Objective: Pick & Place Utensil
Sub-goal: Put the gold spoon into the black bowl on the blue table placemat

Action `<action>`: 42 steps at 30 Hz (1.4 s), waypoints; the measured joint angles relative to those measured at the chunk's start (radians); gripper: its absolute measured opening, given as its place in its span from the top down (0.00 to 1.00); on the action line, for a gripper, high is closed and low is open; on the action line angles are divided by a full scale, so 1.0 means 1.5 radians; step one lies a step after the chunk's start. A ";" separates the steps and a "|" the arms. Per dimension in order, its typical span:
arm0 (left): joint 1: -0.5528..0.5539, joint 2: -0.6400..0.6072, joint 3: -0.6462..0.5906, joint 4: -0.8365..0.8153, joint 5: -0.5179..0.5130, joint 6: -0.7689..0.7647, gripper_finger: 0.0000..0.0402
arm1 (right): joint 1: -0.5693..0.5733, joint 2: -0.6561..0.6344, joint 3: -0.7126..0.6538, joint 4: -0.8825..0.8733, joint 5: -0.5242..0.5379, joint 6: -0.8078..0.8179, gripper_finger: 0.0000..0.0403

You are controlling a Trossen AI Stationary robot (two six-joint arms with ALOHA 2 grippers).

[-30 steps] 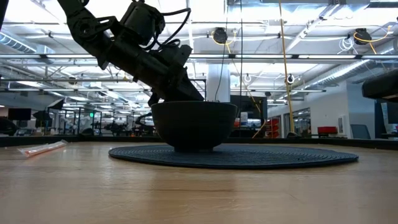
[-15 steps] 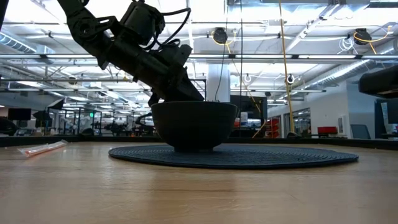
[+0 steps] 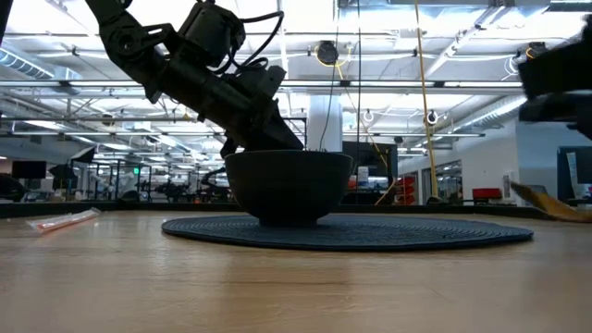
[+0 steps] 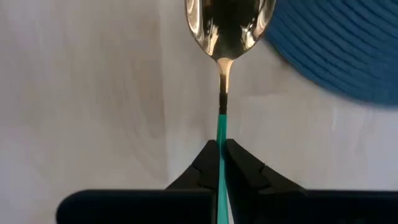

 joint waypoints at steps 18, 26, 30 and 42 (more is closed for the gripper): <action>-0.009 0.000 0.000 0.001 -0.001 0.001 0.84 | -0.012 -0.035 -0.092 0.208 -0.072 -0.163 1.00; -0.009 0.000 0.000 0.002 -0.001 0.001 0.84 | 0.008 -0.036 -0.092 0.208 -0.003 -0.376 1.00; -0.009 0.000 0.000 0.002 -0.002 0.004 0.84 | 0.003 -0.036 -0.092 0.207 -0.003 -0.355 0.99; -0.009 0.000 0.000 0.001 -0.002 0.009 0.84 | 0.003 -0.089 -0.093 0.218 -0.005 -0.152 0.69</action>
